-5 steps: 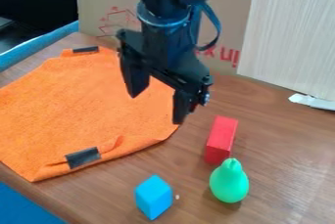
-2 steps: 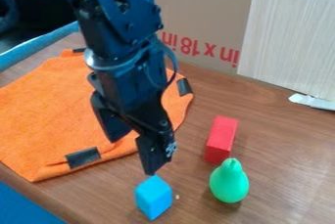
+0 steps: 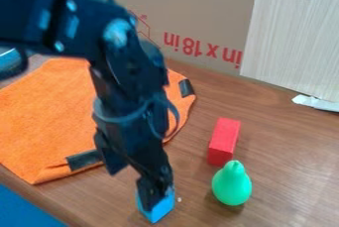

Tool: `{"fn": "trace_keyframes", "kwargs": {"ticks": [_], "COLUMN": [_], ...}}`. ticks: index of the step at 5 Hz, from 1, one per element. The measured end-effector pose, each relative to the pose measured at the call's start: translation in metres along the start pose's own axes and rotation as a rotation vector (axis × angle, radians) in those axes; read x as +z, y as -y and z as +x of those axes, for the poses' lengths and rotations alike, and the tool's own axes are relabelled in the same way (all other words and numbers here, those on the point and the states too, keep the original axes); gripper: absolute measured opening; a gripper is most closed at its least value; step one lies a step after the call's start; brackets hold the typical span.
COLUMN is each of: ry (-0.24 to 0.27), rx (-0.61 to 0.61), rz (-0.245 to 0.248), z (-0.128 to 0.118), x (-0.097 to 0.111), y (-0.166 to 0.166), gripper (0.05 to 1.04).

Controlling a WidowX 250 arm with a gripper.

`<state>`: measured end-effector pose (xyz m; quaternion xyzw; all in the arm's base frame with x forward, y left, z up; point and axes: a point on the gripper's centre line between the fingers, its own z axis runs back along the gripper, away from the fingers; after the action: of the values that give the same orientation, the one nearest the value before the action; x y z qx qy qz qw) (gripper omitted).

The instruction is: Put the blue cube on the top edge of the cloth

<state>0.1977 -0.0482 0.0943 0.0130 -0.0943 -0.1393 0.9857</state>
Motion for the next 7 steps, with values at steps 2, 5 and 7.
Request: {"fn": "trace_keyframes", "kwargs": {"ticks": [2, 5, 7], "ry": [-0.055, -0.091, -0.074], "rx": [-0.015, 0.004, 0.139], "rz": [0.053, 0.056, -0.006], "z": [0.002, -0.001, 0.003], "x": [-0.033, -0.040, -0.014], "y": [0.004, 0.000, -0.044], "gripper": [1.001, 0.505, 0.505]}}
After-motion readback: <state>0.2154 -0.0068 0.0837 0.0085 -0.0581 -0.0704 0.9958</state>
